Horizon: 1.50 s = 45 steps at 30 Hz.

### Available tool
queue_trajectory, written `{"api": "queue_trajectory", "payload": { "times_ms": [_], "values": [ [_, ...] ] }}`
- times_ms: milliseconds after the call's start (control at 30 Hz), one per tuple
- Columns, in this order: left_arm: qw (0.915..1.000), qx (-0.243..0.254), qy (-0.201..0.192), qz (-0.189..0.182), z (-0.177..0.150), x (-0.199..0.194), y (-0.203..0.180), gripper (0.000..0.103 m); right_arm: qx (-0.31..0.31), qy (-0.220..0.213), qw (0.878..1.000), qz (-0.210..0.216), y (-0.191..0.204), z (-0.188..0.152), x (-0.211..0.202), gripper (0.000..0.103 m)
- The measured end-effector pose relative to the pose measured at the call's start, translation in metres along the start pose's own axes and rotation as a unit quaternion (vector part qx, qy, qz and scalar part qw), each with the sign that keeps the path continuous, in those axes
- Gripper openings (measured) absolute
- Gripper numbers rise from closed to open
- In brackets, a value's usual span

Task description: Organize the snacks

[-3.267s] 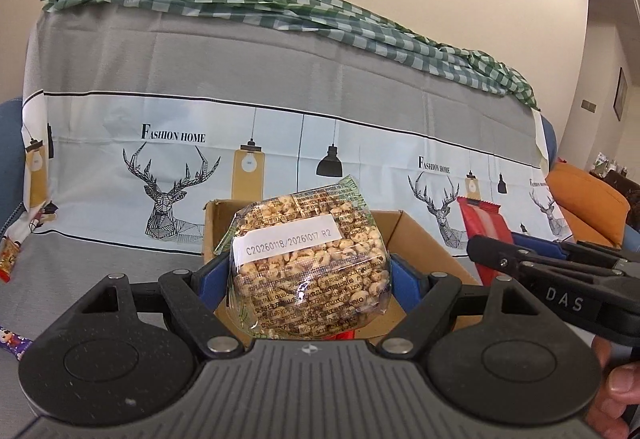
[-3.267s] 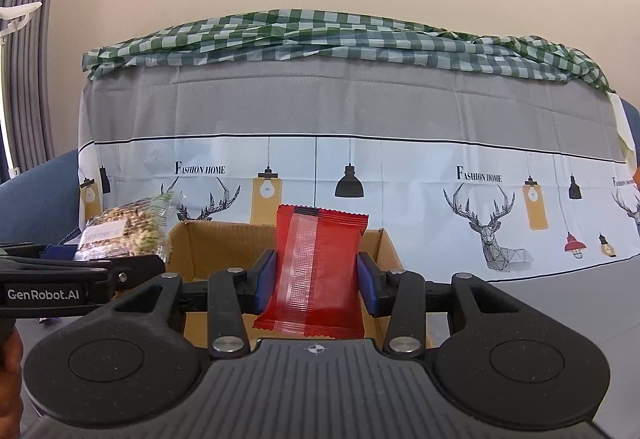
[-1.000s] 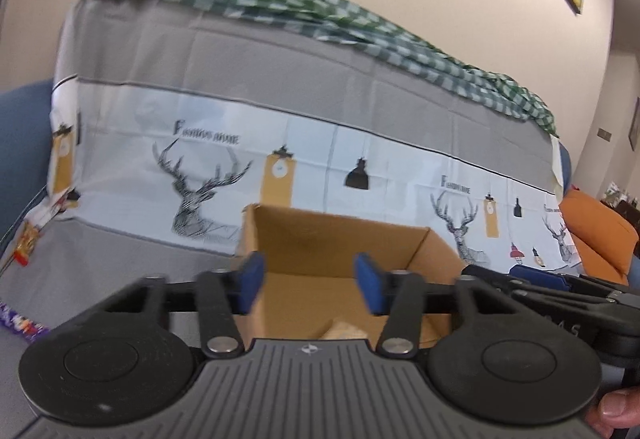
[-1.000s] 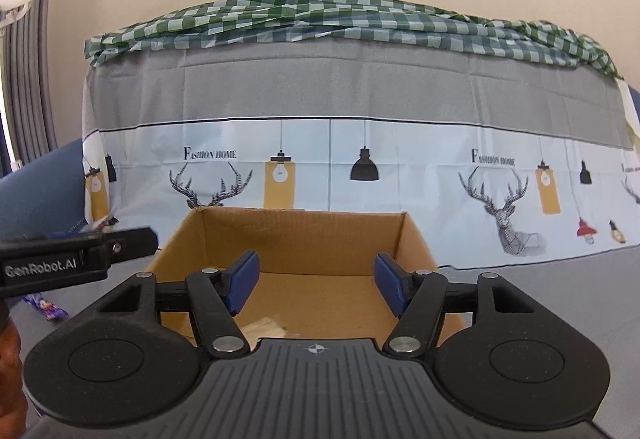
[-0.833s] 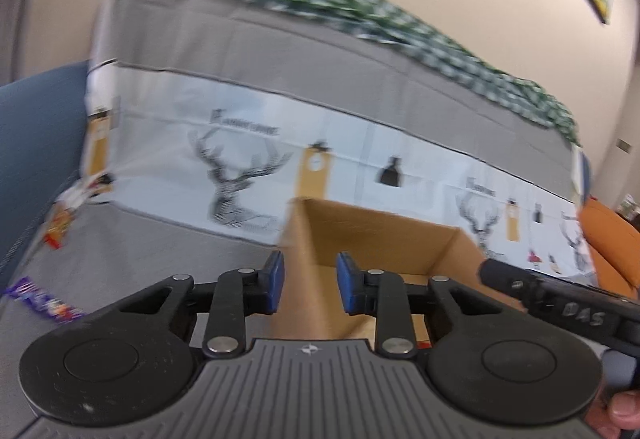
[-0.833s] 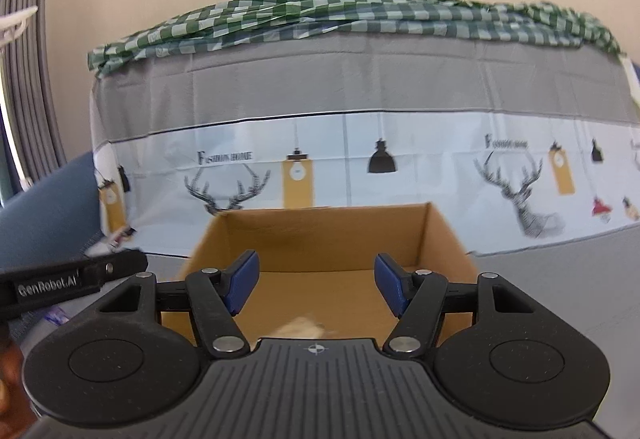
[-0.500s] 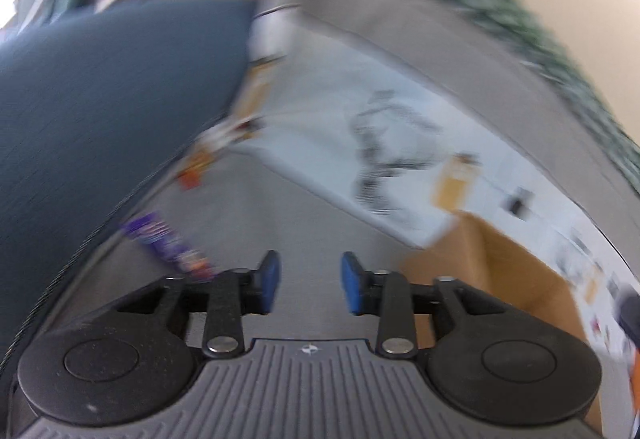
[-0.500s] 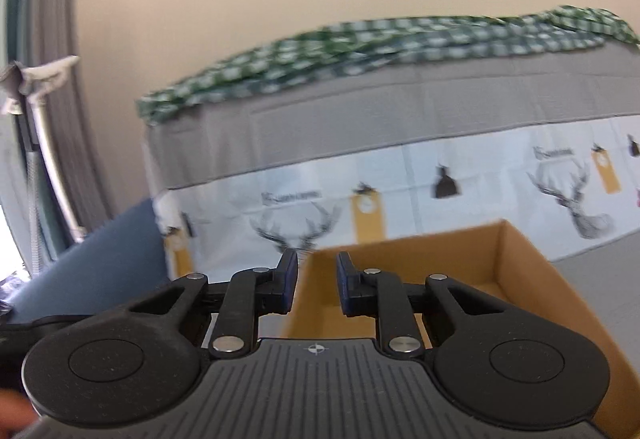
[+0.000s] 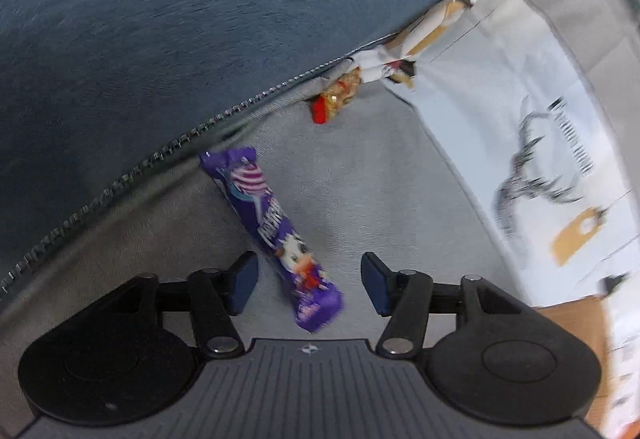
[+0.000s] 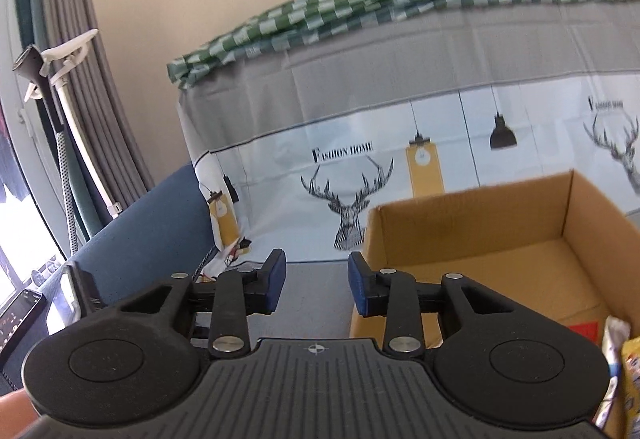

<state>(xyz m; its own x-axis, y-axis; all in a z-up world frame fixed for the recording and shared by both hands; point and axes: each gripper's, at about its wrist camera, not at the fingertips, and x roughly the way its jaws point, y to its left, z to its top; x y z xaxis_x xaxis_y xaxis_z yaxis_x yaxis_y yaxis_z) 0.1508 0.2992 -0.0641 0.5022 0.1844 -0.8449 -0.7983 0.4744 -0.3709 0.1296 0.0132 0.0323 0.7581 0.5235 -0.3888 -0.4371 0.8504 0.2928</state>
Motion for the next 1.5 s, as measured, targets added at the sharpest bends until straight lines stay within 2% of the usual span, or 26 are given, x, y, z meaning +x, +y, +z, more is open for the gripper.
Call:
{"api": "queue_trajectory", "payload": {
  "times_ms": [33,67,100,133,233,333,700,800,900,967,1033,1200,1333,1500],
  "values": [
    [0.9998,0.009,-0.004,0.017,0.0,0.001,-0.002,0.043,0.001,0.003,1.0,0.001,0.0,-0.001,0.003,0.037],
    [0.9995,0.012,-0.007,0.028,-0.001,0.002,-0.002,0.03,0.0,0.006,1.0,0.001,0.001,-0.001,0.006,0.037],
    [0.9993,0.009,-0.008,0.034,-0.001,0.004,-0.001,0.021,-0.003,0.009,1.0,0.002,0.003,-0.002,0.008,0.037],
    [0.9992,0.007,-0.01,0.037,-0.001,0.004,0.0,0.016,-0.005,0.012,1.0,0.004,0.004,-0.002,0.011,0.038],
    [0.9992,-0.014,-0.012,0.036,-0.002,-0.005,0.009,0.014,-0.011,0.021,1.0,0.007,0.008,-0.006,0.016,0.038],
    [0.9986,-0.047,0.007,0.023,-0.007,-0.011,0.02,0.014,-0.015,0.031,0.999,0.01,0.011,-0.008,0.021,0.038],
    [0.9976,-0.062,0.018,0.027,-0.004,-0.005,0.024,0.015,-0.024,0.051,0.997,0.053,0.025,-0.011,0.031,0.035],
    [0.9969,-0.072,0.019,0.024,-0.002,-0.003,0.025,0.015,0.0,0.077,0.995,0.065,0.022,-0.007,0.041,0.036],
    [0.9962,-0.081,0.022,0.021,0.001,-0.001,0.029,0.015,0.03,0.118,0.989,0.08,0.023,0.003,0.067,0.036],
    [0.9958,-0.086,0.025,0.018,0.002,0.0,0.031,0.015,0.043,0.153,0.983,0.095,0.028,0.015,0.095,0.036],
    [0.9953,-0.091,0.027,0.018,0.005,0.001,0.032,0.015,0.054,0.17,0.978,0.106,0.035,0.026,0.123,0.036],
    [0.9938,-0.105,0.033,0.014,0.008,0.004,0.034,0.014,0.033,0.225,0.963,0.143,0.061,0.046,0.206,0.036],
    [0.994,-0.103,0.034,0.015,0.008,0.005,0.033,0.014,0.012,0.268,0.951,0.155,0.093,0.038,0.269,0.036],
    [0.9944,-0.098,0.036,0.014,0.01,0.007,0.032,0.014,-0.007,0.306,0.939,0.157,0.12,0.002,0.328,0.041]
  ]
}}
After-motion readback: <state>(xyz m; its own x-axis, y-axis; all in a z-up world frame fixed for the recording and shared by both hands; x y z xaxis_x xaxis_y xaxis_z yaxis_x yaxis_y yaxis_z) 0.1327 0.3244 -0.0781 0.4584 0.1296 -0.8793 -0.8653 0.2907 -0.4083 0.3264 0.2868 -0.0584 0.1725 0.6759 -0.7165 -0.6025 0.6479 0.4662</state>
